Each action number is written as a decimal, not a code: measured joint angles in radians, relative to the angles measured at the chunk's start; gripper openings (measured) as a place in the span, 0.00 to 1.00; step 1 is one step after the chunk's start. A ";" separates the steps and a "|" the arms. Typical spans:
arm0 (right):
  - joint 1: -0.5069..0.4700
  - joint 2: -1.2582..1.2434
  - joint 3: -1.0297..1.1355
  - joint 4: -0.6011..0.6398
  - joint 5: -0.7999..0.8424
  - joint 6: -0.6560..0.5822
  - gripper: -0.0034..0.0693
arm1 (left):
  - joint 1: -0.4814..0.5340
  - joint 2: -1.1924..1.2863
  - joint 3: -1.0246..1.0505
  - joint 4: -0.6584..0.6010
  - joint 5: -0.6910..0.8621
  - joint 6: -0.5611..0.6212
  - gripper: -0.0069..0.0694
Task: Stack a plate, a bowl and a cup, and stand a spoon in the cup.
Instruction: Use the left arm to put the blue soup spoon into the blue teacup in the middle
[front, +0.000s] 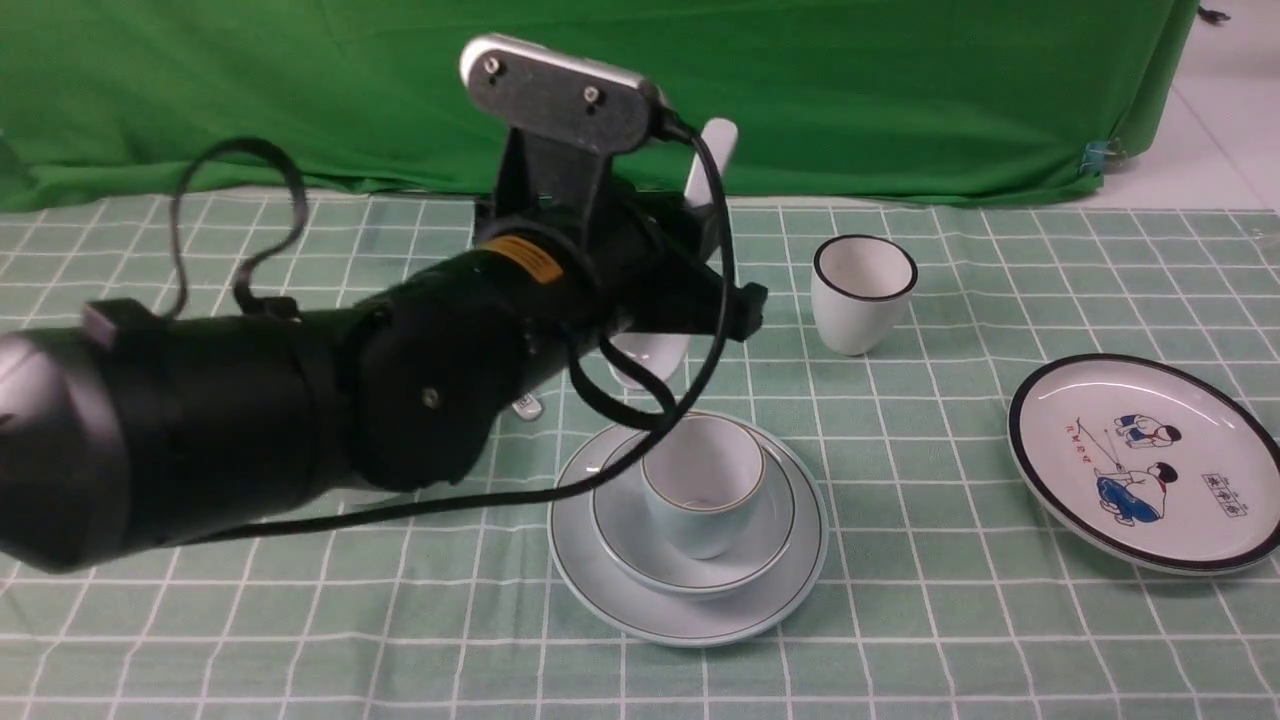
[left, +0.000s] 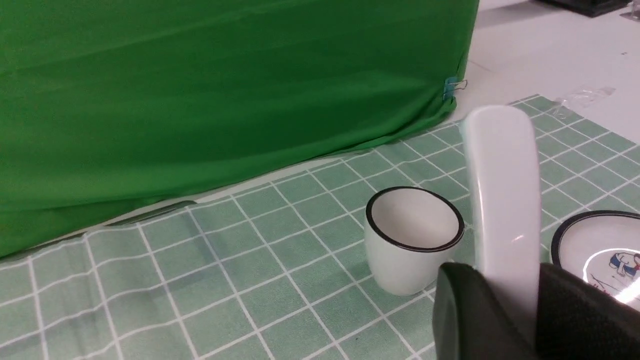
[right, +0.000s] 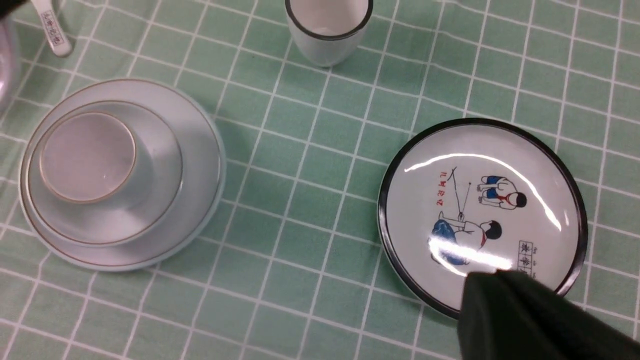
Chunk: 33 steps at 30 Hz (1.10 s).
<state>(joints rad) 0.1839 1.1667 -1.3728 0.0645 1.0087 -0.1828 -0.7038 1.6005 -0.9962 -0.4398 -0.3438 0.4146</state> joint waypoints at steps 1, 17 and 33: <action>0.000 0.000 0.000 0.003 0.000 0.000 0.08 | -0.004 0.019 0.000 0.001 -0.013 -0.019 0.25; 0.000 0.000 0.000 0.008 -0.017 0.001 0.08 | -0.005 0.174 0.002 0.227 -0.111 -0.379 0.25; 0.000 0.000 0.000 0.019 -0.030 0.001 0.08 | -0.005 0.200 0.031 0.237 -0.110 -0.389 0.39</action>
<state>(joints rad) 0.1839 1.1667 -1.3728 0.0839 0.9783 -0.1820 -0.7090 1.8006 -0.9649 -0.2024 -0.4542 0.0260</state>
